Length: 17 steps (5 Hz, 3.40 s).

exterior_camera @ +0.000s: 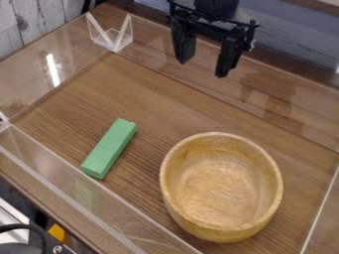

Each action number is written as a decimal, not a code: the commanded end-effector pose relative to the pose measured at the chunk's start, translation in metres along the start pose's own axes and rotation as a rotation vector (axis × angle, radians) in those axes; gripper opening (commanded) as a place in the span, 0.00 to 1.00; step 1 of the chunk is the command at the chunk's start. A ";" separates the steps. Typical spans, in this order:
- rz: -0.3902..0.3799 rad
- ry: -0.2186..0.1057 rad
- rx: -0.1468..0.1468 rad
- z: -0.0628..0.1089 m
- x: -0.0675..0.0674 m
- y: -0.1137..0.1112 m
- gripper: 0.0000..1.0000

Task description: Put the green block in the brown bowl

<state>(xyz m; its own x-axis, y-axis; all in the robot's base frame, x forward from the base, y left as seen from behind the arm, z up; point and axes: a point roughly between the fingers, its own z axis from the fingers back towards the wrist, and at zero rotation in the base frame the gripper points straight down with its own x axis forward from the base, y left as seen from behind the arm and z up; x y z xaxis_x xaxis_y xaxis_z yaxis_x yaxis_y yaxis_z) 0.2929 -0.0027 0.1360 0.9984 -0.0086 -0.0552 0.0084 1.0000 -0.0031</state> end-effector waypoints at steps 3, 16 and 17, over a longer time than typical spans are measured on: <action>0.064 0.008 -0.010 -0.013 -0.013 0.053 1.00; -0.293 -0.002 0.020 -0.085 -0.060 0.058 1.00; -0.312 -0.016 0.031 -0.093 -0.058 0.057 1.00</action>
<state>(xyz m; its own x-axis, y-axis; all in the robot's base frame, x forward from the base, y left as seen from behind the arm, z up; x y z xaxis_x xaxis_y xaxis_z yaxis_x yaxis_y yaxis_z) 0.2258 0.0529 0.0408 0.9483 -0.3114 -0.0610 0.3117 0.9502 -0.0045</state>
